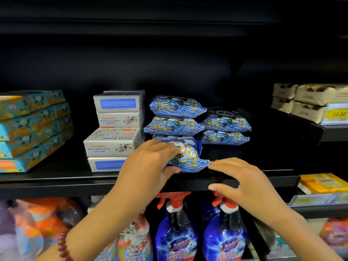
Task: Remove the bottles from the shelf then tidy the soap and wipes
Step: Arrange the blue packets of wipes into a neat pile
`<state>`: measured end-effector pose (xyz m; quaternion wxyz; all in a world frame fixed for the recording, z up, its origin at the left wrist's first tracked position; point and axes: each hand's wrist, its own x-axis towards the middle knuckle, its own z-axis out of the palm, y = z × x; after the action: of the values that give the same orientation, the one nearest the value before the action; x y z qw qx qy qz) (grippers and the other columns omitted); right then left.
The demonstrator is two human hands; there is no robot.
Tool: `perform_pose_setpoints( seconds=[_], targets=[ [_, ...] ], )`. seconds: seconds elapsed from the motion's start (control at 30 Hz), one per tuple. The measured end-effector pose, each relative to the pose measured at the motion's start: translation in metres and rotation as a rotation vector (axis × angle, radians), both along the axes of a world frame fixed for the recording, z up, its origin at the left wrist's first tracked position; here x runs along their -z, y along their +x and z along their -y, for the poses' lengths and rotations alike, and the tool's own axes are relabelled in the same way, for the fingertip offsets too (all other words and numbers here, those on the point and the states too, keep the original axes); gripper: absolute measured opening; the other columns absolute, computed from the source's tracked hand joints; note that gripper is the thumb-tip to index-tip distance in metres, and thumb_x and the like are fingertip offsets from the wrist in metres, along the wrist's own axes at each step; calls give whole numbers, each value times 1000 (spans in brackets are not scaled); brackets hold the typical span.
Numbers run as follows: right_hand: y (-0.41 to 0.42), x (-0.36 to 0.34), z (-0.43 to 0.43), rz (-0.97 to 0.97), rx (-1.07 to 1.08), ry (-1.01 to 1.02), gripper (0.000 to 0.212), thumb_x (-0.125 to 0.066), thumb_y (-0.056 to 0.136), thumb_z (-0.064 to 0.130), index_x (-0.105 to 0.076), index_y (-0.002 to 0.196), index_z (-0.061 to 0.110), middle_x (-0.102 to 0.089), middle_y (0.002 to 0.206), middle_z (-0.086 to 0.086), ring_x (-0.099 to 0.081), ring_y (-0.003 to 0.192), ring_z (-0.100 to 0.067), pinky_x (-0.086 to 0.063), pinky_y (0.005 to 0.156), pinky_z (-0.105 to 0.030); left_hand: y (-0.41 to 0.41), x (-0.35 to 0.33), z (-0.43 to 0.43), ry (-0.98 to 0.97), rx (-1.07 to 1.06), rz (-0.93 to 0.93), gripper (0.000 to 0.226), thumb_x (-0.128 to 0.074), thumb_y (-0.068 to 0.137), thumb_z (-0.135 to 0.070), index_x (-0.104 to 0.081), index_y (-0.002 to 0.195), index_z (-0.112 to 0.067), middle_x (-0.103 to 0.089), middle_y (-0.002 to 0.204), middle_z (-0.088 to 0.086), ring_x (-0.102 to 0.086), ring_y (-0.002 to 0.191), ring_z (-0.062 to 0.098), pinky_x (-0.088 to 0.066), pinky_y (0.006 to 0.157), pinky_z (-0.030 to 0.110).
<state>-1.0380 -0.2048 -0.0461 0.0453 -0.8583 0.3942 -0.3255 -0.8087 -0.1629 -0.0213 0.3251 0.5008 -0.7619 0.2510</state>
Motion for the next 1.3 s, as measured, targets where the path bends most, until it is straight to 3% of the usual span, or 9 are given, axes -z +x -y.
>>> perform_pose_setpoints(
  seconds=[0.2, 0.33, 0.5, 0.63, 0.73, 0.83, 0.93, 1.1, 1.3],
  targets=[
    [-2, 2, 1, -17, -9, -19, 48, -67, 76, 48, -58, 122, 37, -45, 115, 34, -38, 113, 16, -21, 91, 5, 2, 2, 7, 0, -29, -5, 54, -93, 49, -19, -75, 99, -13, -74, 94, 4, -70, 85, 26, -55, 71, 36],
    [-5, -13, 4, 38, -96, 40, 53, -64, 70, 63, -68, 111, 30, -56, 111, 29, -48, 109, 14, -29, 92, 1, 3, 3, 9, 27, -41, -33, 53, -93, 51, -16, -74, 101, -14, -73, 97, 4, -70, 89, 27, -56, 72, 38],
    [-14, -45, 36, 235, 61, -226, 39, -77, 75, 28, -68, 111, 15, -62, 111, 10, -55, 110, -7, -33, 97, -11, 3, 8, 11, 28, -44, -65, 51, -91, 55, -14, -73, 103, -12, -72, 102, 4, -69, 94, 28, -57, 70, 39],
    [-12, -62, 80, 53, 236, -214, 64, -73, 79, 31, -48, 135, 12, -48, 138, -5, -38, 131, -21, -27, 108, -27, -1, 22, 9, -86, -74, -88, 55, -86, 65, -16, -63, 115, -14, -66, 116, 10, -61, 108, 30, -51, 84, 35],
    [-5, -63, 101, -168, 368, -83, 74, -69, 81, 40, -38, 140, 10, -44, 140, -10, -35, 131, -27, -30, 108, -36, -8, 35, 0, -260, -10, -143, 39, -72, 80, -20, -61, 115, -11, -63, 118, 12, -55, 111, 28, -43, 94, 31],
    [2, -57, 104, -163, 396, -97, 63, -70, 80, 35, -45, 130, 7, -50, 128, -13, -39, 122, -28, -35, 100, -37, -12, 50, -5, -295, 40, -189, 24, -68, 83, -27, -72, 95, -6, -67, 98, 5, -59, 92, 22, -46, 82, 27],
    [4, -56, 99, -133, 409, -162, 60, -73, 79, 27, -46, 129, 7, -50, 125, -10, -38, 121, -27, -37, 98, -37, -10, 59, -4, -244, 48, -186, 29, -64, 84, -36, -74, 85, -9, -68, 87, 0, -58, 83, 17, -45, 74, 24],
    [-4, -53, 95, -132, 381, -227, 51, -66, 84, 9, -49, 132, 8, -53, 127, -10, -40, 121, -28, -41, 95, -38, -10, 59, -4, -215, 52, -209, 31, -63, 83, -38, -74, 83, -10, -69, 85, -1, -58, 81, 17, -46, 72, 26],
    [-24, -32, 71, 182, 324, -407, 41, -68, 80, 4, -60, 120, 1, -64, 107, -16, -56, 103, -31, -41, 83, -27, -11, 42, -15, -38, 49, -313, 36, -58, 80, -49, -75, 84, -18, -70, 86, -11, -60, 83, 7, -43, 76, 16]
  ],
)
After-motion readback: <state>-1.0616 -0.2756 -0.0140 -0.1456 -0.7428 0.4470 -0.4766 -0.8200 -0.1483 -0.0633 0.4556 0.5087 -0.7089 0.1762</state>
